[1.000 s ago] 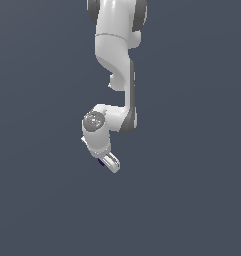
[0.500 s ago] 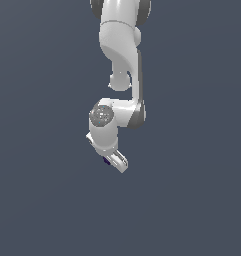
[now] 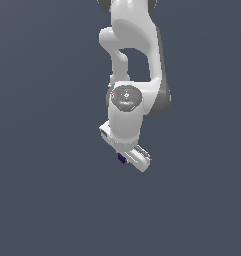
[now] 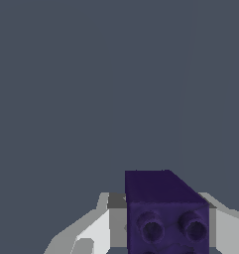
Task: Pick up the object and move it to a goal position.
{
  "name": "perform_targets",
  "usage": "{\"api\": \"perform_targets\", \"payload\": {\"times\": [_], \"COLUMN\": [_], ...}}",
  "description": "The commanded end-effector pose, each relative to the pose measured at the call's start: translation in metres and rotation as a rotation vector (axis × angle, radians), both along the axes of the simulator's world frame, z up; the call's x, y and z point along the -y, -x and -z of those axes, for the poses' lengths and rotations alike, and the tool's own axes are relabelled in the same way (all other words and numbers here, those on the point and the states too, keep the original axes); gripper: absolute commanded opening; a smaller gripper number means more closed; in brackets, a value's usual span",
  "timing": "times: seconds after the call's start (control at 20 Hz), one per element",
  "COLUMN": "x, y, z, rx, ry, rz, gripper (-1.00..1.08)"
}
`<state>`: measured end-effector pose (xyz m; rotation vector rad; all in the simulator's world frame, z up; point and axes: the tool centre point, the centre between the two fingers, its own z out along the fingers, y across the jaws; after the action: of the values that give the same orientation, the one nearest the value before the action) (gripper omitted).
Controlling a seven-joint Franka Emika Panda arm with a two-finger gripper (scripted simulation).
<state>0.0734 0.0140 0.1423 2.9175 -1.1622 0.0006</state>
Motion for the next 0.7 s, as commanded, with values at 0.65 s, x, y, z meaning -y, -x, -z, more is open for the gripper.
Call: {"api": "perform_targets", "payload": {"times": [0.65], "x": [-0.091], "y": [-0.040], "z": [-0.115], "rx": [0.000], "ry": [0.000], "rz": [0.000], "gripper": [-1.00]}}
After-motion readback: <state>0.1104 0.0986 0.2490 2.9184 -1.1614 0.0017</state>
